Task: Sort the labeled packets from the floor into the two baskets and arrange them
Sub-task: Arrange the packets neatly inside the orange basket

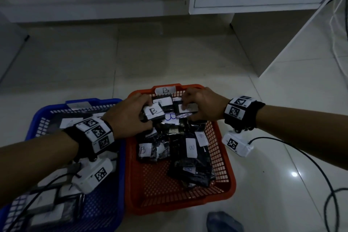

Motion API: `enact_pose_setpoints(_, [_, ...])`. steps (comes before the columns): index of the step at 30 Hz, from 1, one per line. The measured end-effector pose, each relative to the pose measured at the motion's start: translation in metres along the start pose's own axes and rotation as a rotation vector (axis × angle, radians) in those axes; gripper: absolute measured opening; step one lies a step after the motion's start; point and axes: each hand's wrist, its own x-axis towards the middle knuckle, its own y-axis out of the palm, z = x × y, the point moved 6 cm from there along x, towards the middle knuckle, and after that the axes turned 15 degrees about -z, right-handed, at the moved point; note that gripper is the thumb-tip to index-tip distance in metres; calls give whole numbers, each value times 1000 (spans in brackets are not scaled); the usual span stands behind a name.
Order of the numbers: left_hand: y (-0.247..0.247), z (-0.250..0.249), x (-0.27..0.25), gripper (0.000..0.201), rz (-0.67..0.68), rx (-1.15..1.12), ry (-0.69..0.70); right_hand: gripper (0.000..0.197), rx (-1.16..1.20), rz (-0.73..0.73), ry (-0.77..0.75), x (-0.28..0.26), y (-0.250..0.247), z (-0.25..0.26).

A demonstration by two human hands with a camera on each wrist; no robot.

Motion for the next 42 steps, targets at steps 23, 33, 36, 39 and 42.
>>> enact_pose_setpoints(23, [-36, 9, -55, 42, 59, 87, 226, 103, -312, 497, -503, -60, 50, 71])
enact_pose_setpoints(33, [-34, 9, -58, 45, 77, 72, 252, 102, -291, 561, -601, -65, 56, 80])
enact_pose_setpoints(36, [-31, 11, -57, 46, 87, 70, 249, 95, -62, 580, -508, -70, 51, 88])
enact_pose_setpoints(39, [-28, 13, -57, 45, 100, 54, 255, 91, 216, 631, -321, -82, 46, 96])
enact_pose_setpoints(42, [-26, 14, -57, 44, 114, 42, 256, 55, 283, 492, -189, -77, 31, 86])
